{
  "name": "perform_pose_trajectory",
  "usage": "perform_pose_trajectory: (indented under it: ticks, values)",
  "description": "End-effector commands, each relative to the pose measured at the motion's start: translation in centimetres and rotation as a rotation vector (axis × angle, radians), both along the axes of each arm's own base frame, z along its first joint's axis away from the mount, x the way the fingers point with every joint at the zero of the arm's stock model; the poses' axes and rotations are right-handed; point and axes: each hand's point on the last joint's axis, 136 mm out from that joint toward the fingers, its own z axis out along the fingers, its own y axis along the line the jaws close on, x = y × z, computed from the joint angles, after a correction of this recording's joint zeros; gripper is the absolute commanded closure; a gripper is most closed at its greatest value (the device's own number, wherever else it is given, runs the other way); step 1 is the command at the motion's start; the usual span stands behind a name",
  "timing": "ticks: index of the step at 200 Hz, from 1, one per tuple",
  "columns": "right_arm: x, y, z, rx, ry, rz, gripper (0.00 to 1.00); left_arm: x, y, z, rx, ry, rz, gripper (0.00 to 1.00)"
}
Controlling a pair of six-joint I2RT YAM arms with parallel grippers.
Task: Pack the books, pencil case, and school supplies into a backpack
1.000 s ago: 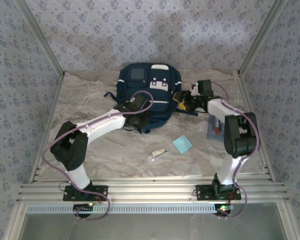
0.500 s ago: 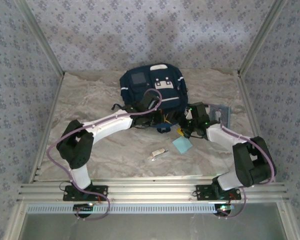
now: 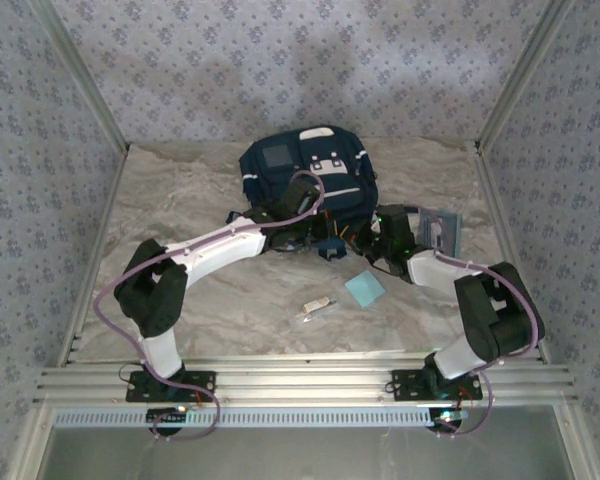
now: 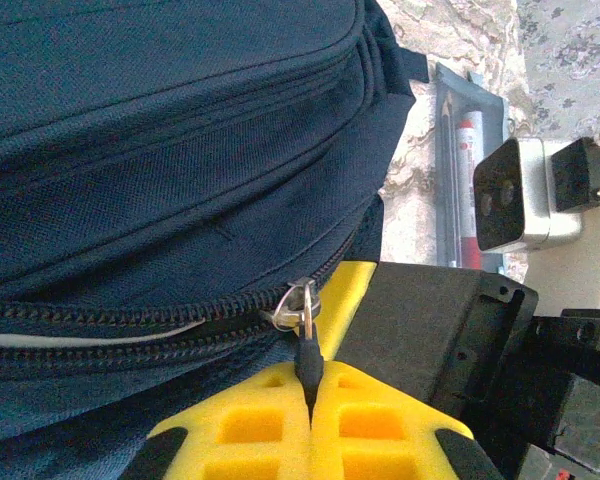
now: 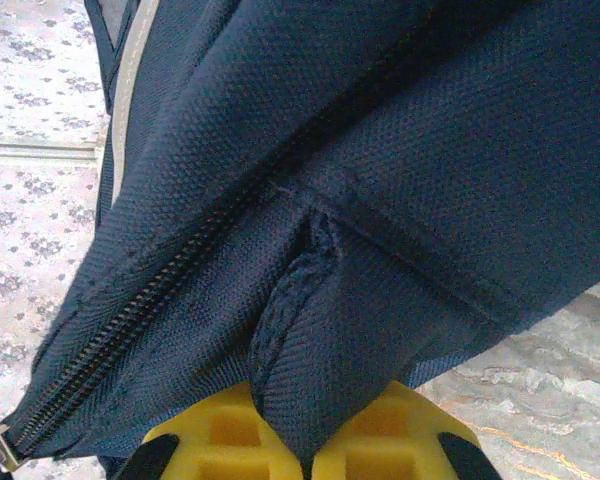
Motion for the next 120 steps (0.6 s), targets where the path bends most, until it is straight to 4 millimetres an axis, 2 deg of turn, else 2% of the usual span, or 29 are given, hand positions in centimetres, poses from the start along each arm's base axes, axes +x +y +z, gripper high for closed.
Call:
perform_pose_trajectory:
  ticks: [1,24,36,53,81,105,120]
  values:
    - [1.5,-0.2,3.4,0.015,-0.118,-0.015,1.00,0.5,0.1,3.2,-0.046,-0.107,-0.040,1.00]
    - [0.9,-3.5,3.8,-0.041,-0.123,-0.084,1.00,1.1,3.5,1.0,0.009,-0.065,-0.017,1.00]
    - [0.8,-5.2,4.0,-0.075,-0.128,-0.120,1.00,0.6,5.4,-0.1,0.034,-0.036,-0.009,1.00]
    - [0.8,-6.9,4.4,-0.122,-0.134,-0.152,1.00,-0.4,7.2,-0.5,0.079,-0.020,-0.003,1.00]
    - [1.3,-7.3,4.9,-0.098,-0.138,-0.154,1.00,-1.3,9.4,-0.8,0.150,-0.040,0.016,1.00]
    - [0.7,-6.5,5.3,-0.103,-0.124,-0.089,1.00,0.6,11.8,-1.4,0.200,-0.076,0.071,1.00]
    - [0.1,-7.3,5.0,-0.146,-0.107,-0.077,1.00,2.2,13.4,-1.8,0.203,-0.086,0.113,1.00]
